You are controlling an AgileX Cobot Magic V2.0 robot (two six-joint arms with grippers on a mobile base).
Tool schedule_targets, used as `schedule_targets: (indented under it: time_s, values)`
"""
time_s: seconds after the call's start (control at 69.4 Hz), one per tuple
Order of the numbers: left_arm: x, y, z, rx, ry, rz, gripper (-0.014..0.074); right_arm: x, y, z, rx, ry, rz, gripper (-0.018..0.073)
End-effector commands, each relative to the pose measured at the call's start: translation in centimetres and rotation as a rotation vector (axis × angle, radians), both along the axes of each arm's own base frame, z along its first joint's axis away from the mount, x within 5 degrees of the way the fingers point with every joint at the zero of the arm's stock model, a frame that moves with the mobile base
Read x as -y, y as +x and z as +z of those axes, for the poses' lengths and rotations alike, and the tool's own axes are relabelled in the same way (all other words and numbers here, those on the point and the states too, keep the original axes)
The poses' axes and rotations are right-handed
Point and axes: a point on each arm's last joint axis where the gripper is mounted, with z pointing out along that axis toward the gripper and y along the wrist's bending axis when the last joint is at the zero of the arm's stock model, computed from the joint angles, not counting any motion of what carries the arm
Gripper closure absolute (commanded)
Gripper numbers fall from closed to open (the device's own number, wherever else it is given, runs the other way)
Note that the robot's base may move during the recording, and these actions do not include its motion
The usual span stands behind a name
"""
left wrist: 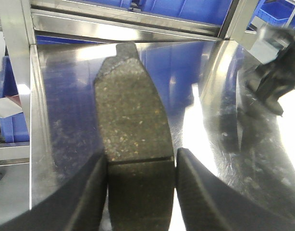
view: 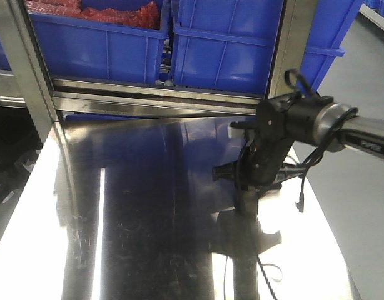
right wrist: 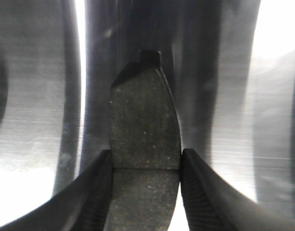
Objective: Move and align brake pads A on conveyor
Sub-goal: 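Close the right gripper on the pad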
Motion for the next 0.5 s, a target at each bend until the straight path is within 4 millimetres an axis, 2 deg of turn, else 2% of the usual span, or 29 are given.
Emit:
schedule_targets:
  time_s: [0.0,0.13,0.49]
  values:
    - [0.1,0.3,1.5,0.103,-0.036,-0.006,0.0604,0.8,-0.2,5.6,0.191,0.003,0.040,0.0568]
    - [0.1,0.3,1.5,0.103,-0.036,-0.006,0.0604,1.8,-1.3,8.8,0.269,-0.036,0.063,0.0567]
    - [0.1,0.3,1.5,0.103,-0.036,-0.006,0.0604,4.1,-5.4,15.8,0.402,-0.077,0.100,0.0561]
